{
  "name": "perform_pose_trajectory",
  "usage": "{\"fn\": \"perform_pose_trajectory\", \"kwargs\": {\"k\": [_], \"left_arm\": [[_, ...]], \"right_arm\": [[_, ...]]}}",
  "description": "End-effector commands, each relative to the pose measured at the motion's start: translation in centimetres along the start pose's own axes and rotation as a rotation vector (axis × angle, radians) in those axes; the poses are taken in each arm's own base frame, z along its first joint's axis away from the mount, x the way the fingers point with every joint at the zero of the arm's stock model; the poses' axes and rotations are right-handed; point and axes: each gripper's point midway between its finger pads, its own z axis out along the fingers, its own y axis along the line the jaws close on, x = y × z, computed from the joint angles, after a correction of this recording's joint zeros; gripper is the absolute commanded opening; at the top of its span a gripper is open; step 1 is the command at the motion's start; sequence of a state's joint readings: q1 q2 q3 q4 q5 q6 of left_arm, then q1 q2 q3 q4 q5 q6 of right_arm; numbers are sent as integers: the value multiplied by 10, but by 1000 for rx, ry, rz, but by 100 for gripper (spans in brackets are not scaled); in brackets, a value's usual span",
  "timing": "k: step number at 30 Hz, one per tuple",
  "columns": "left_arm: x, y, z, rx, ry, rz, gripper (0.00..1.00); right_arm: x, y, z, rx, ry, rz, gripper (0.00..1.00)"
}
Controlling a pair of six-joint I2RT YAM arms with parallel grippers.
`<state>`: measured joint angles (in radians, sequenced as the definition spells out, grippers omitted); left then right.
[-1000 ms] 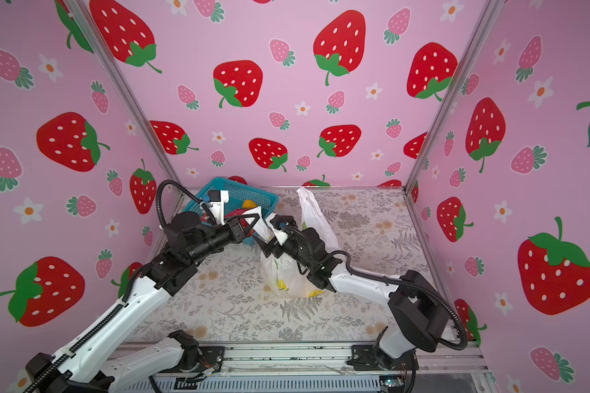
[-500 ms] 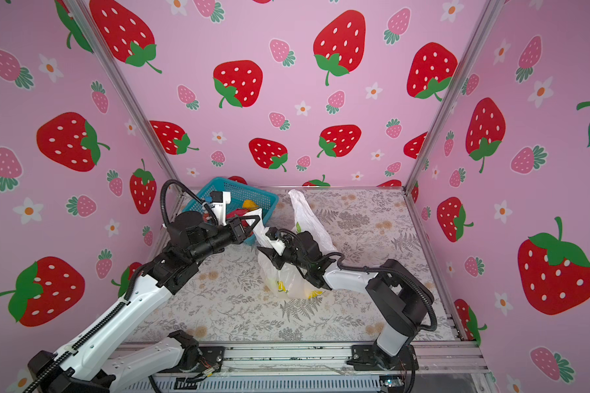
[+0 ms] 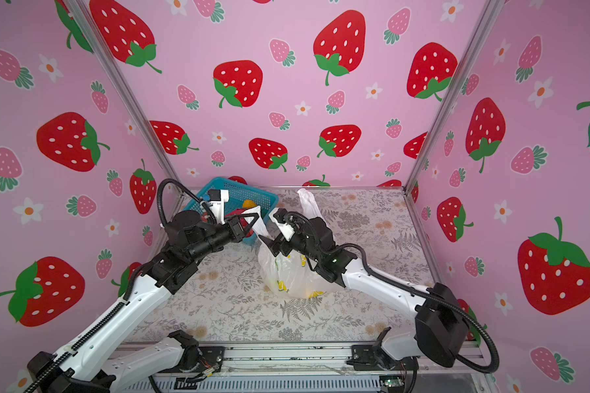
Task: Place the fake fruits into the plastic bag and tie a complex knot
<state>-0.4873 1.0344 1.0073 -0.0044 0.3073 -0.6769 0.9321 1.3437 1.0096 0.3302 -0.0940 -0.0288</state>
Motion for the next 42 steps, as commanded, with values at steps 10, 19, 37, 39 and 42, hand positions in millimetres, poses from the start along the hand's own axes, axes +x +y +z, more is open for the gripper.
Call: {"fn": "perform_pose_trajectory", "kwargs": {"k": [10,19,37,39,42], "left_arm": [[-20,-14,-3,32,-45,34,0],[-20,-14,-2,32,-42,35,0],[-58,19,-33,-227,-198,193,65],[-69,8,-46,-213,-254,242,69],[-75,-22,-61,-101,-314,327,70]], "right_arm": [[-12,-63,-96,270,109,-7,100],[32,-95,-89,180,160,130,100],[31,-74,-109,60,-76,156,4],[32,-71,-110,48,-79,153,3],[32,-70,-108,31,-78,156,1]]}}
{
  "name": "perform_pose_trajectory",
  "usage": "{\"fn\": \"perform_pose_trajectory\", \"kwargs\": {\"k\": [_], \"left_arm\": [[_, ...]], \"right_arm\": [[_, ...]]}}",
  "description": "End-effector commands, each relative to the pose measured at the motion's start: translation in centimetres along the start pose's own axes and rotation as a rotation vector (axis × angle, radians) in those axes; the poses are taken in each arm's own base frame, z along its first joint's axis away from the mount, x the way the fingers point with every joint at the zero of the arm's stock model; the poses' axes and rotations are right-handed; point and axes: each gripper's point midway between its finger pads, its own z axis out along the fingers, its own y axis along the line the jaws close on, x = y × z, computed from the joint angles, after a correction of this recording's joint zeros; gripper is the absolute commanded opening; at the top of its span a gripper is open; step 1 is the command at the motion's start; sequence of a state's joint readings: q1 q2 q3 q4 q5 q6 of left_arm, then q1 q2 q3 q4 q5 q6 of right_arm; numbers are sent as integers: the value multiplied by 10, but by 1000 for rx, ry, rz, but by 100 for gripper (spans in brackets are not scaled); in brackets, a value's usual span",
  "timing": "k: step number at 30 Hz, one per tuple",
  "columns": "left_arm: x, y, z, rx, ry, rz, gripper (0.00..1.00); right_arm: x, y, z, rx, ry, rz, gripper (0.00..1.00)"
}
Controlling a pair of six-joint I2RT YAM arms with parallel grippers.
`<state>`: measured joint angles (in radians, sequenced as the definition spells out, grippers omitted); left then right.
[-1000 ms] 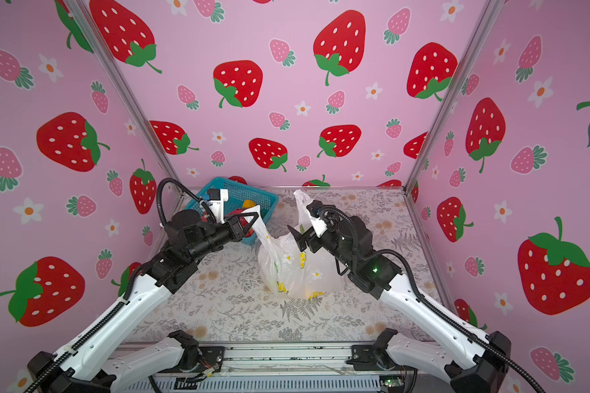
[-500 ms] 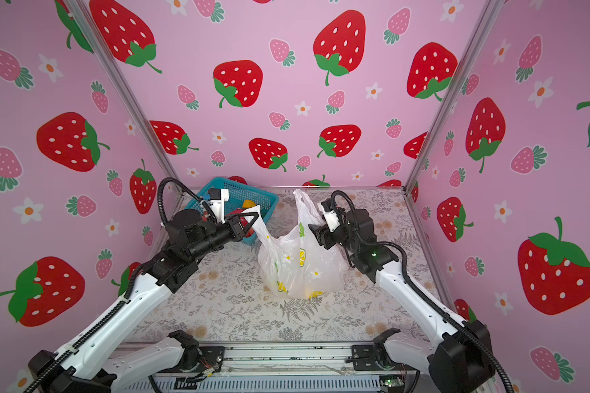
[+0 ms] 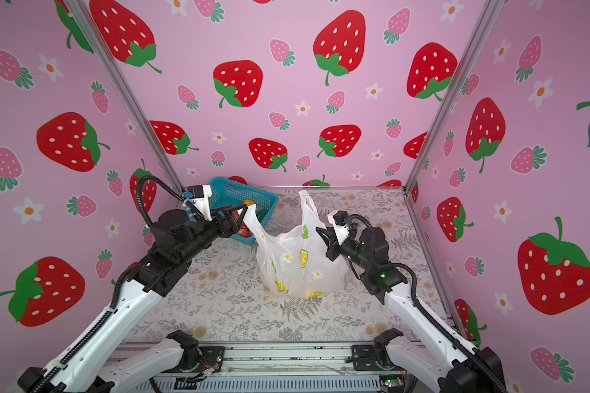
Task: Place the fake fruits into the plastic bag and tie a complex knot
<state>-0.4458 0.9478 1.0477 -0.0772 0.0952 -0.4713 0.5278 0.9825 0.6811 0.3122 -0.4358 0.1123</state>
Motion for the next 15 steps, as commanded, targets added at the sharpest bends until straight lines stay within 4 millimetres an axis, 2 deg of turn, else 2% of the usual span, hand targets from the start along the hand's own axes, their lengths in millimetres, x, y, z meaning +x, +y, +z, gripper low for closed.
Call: {"fn": "perform_pose_trajectory", "kwargs": {"k": [1,4,7,9,11,15], "left_arm": [[-40,-34,-29,120,-162,121,70],[-34,-73,-40,314,-136,203,69],[-12,-110,-39,475,-19,271,68],[9,-132,-33,574,83,310,68],[26,-144,-21,613,170,318,68],[52,-150,14,611,310,307,68]], "right_arm": [[-14,6,-2,-41,-58,-16,1],[-15,6,-1,-41,-60,-6,1],[-17,5,0,-40,-60,0,0],[-17,6,0,-44,-59,3,0],[-16,6,1,-48,-54,0,0],[-12,9,-2,-63,-51,-16,0]]}}
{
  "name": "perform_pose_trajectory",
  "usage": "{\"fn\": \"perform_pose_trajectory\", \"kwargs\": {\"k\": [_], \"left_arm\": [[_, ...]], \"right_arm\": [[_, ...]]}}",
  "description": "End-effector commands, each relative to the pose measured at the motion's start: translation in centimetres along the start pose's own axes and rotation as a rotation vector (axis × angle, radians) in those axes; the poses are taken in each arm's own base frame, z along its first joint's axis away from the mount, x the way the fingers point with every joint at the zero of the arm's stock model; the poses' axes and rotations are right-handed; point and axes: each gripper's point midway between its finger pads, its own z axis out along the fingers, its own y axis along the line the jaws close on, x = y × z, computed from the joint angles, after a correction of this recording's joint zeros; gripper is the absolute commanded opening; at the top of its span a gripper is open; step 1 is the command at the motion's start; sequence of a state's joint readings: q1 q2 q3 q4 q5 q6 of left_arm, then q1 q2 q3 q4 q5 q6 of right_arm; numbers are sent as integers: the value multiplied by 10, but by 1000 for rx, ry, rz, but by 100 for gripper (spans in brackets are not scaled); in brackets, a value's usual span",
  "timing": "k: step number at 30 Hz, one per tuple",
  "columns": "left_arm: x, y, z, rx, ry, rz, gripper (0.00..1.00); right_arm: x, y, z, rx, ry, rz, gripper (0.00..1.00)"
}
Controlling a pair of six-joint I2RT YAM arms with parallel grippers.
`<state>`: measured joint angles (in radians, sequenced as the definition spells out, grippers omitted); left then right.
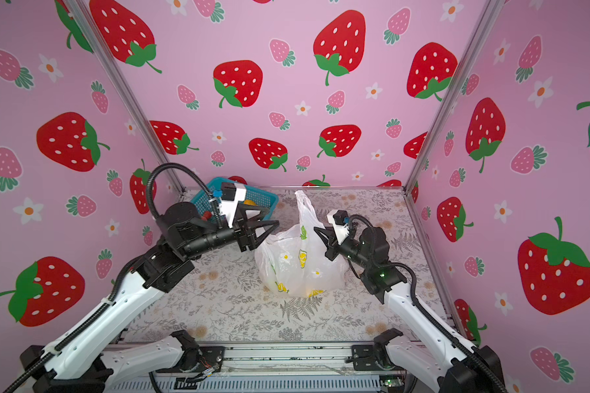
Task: Place the fake fruits into the plastic bag and tie a complex knot
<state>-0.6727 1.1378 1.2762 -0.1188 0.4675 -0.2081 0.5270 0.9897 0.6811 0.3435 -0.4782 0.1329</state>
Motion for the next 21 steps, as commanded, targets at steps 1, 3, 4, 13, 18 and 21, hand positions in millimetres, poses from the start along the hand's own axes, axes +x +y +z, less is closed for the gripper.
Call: {"fn": "perform_pose_trajectory", "kwargs": {"k": [1,3,4,13,18,21], "left_arm": [[15,0,22,51,117,-2,68],[21,14,36,16,160,-29,69],[22,17,41,15,172,-32,70],[13,48,70,77,174,-125,74],[4,48,81,127,168,-122,74],[-1,53,84,123,167,-119,72]], "right_arm": [[-7,4,-3,-27,-29,-30,0],[-7,7,-5,-37,-33,-34,0],[-9,8,-6,-42,-36,-37,0],[-8,18,-10,-97,-42,-60,0],[-7,21,-9,-117,-39,-66,0],[-7,20,-9,-115,-39,-66,0]]}}
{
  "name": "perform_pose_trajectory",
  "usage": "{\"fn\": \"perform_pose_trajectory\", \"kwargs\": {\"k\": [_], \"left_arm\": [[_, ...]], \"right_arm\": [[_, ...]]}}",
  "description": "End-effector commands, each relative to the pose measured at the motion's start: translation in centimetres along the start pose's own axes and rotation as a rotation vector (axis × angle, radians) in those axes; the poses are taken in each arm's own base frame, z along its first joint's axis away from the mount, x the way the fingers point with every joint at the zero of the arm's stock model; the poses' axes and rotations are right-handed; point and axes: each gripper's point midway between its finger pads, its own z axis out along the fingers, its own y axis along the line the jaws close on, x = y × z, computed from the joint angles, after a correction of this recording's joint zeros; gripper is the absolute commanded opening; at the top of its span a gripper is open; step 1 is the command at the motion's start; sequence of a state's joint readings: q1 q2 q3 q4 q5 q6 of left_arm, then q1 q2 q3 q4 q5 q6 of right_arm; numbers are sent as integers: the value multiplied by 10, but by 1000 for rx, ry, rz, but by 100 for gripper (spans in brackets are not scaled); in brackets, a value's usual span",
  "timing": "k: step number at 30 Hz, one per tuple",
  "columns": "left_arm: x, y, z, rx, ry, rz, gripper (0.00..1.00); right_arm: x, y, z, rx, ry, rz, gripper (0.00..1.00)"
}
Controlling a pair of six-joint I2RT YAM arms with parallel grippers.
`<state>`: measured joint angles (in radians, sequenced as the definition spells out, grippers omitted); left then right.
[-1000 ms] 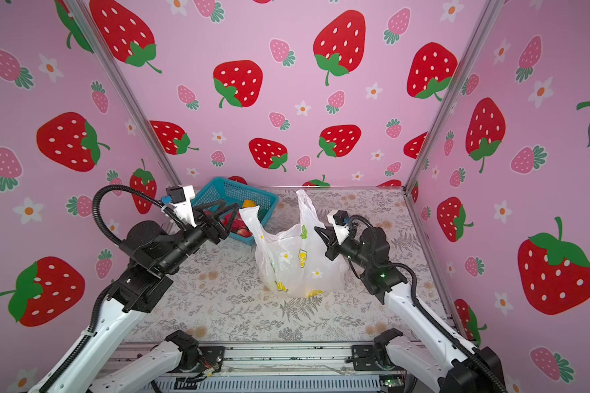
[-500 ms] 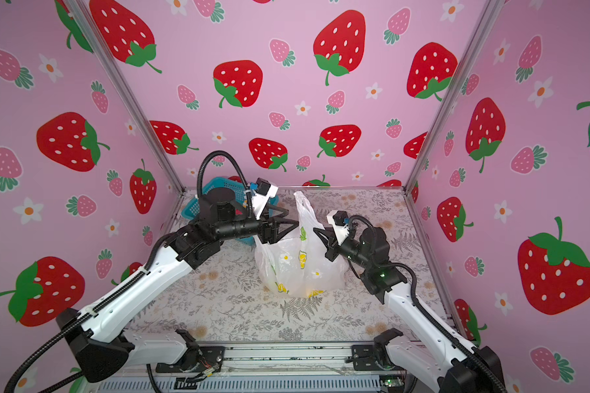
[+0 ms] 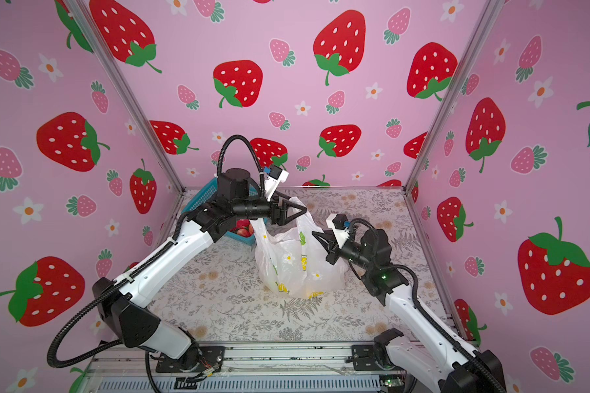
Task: Place the fake fruits into the plastic bag and tie a complex knot
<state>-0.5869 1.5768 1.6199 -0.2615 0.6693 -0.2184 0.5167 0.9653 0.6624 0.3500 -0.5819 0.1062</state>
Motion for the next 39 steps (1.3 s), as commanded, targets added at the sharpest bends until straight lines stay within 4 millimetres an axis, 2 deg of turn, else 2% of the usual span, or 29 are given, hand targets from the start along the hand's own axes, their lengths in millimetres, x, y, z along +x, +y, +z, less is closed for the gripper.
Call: {"fn": "perform_pose_trajectory", "kwargs": {"k": [1,7,12,16,19,21,22,25,26,29,30,34,39], "left_arm": [[-25,-14,-6,50,-40,42,71],[-27,-16,-10,45,-49,62,57],[-25,-16,-11,45,-52,67,41],[-23,-22,-12,49,-47,56,18],[-19,-25,-13,34,-53,35,7],[-15,-26,-12,15,-50,16,0],[-13,-29,-11,14,-47,12,0],[-9,-31,-10,0,-44,-4,0],[-8,-31,-11,-9,-46,-12,0],[-7,-33,-11,-24,-55,-19,0],[-8,-34,-12,-26,-57,-22,0],[-8,-39,-12,-22,-59,-18,0],[-8,-41,-13,-19,-60,-15,0]], "right_arm": [[-7,3,-2,-20,-26,-34,0],[-5,0,1,-13,-17,-29,0],[-5,-2,3,-7,-14,-23,0],[-5,-10,4,35,-1,-11,2],[-8,-26,1,135,10,-13,28],[-12,-27,-2,147,1,-31,44],[-17,-25,-3,143,-10,-44,49],[-26,-19,-5,132,-30,-75,77],[-29,-15,-6,127,-38,-89,81],[-33,-12,-7,143,-45,-126,92],[-43,-8,-13,151,-70,-148,94],[-56,-1,-19,150,-97,-191,98],[-69,12,-12,58,-102,-201,100]]}}
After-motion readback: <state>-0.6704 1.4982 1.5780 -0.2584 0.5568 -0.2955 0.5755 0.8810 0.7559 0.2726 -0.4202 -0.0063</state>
